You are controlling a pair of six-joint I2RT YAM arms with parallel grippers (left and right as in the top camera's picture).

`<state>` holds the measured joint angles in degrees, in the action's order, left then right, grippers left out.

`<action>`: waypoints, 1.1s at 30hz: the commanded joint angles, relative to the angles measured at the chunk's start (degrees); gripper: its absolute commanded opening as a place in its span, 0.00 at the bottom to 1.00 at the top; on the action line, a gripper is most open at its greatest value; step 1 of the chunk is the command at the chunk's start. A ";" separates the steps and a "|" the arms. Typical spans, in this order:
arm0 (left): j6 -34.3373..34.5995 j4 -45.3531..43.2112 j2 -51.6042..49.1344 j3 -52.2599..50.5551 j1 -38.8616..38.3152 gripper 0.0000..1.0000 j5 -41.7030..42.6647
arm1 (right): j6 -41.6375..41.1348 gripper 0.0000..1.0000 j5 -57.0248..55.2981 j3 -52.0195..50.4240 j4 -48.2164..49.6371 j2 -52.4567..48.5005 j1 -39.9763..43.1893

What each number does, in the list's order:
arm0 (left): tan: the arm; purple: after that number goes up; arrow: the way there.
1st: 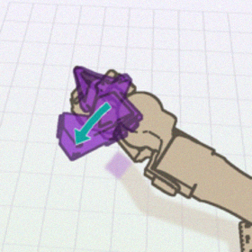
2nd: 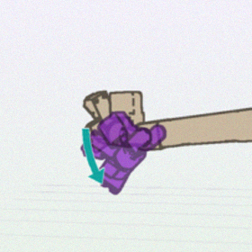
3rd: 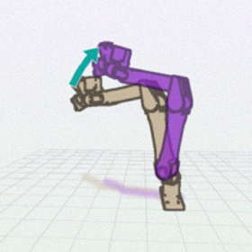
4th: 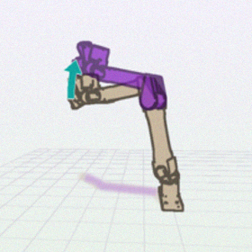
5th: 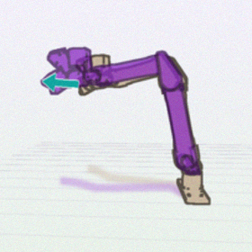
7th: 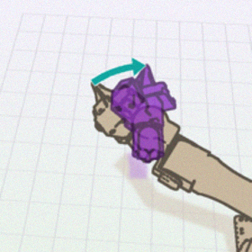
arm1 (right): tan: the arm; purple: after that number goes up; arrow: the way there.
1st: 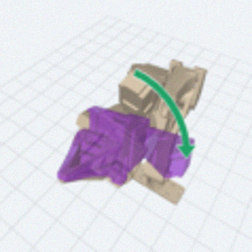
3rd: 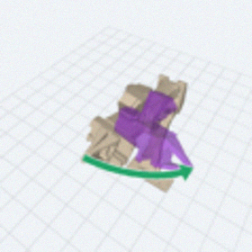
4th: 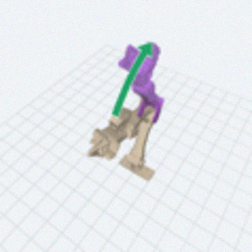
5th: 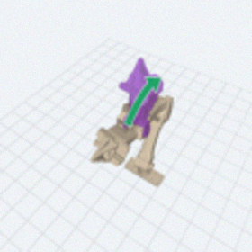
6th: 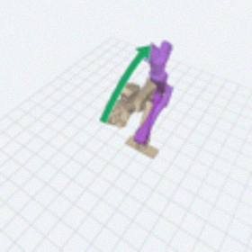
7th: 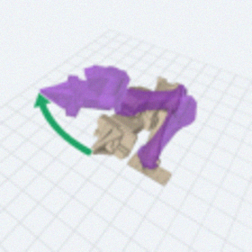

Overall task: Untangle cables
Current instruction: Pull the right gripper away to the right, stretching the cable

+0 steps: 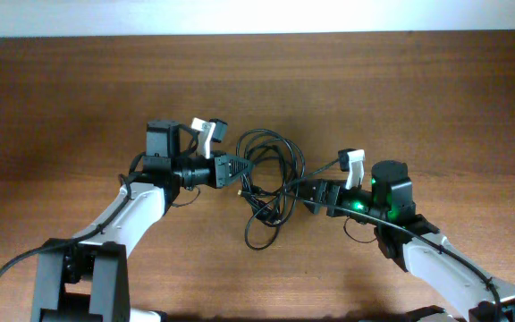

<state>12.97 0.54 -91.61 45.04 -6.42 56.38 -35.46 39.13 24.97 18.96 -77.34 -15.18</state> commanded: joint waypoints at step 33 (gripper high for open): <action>-1.14 -3.98 -0.20 0.00 -5.64 0.00 7.28 | 0.92 0.97 -16.70 0.44 -4.52 -0.28 0.17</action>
<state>12.80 -3.05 -91.61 45.04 -11.90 61.30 -35.31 29.45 24.97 17.28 -77.34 -15.18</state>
